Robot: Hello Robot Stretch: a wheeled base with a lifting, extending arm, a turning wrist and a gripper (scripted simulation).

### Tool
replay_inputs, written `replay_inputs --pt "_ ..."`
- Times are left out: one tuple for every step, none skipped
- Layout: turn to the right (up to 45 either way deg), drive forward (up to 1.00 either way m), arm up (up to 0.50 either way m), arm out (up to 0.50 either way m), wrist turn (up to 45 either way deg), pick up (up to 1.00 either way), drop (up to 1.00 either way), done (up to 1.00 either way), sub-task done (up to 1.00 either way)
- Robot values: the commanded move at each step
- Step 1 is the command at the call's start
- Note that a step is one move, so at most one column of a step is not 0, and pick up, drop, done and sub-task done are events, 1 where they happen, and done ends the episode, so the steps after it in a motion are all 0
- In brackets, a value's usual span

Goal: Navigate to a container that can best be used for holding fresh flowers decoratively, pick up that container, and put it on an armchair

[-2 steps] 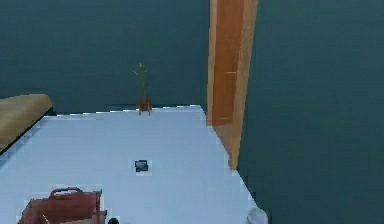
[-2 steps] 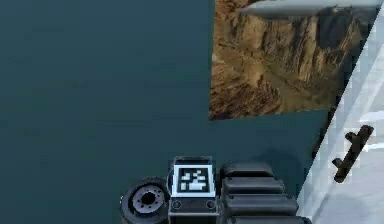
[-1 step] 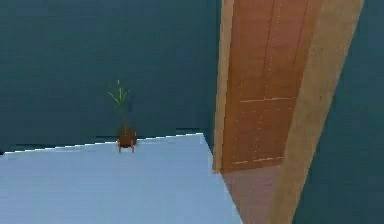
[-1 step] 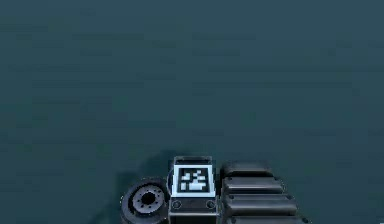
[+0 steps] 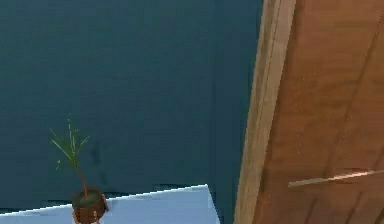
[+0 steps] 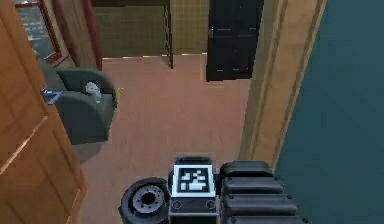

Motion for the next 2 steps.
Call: replay_inputs --pt "45.0 0.00 0.00 0.00 0.0 0.00 0.00 0.00 0.00" --pt "0.0 0.30 0.00 0.00 0.0 0.00 0.00 0.00 0.00"
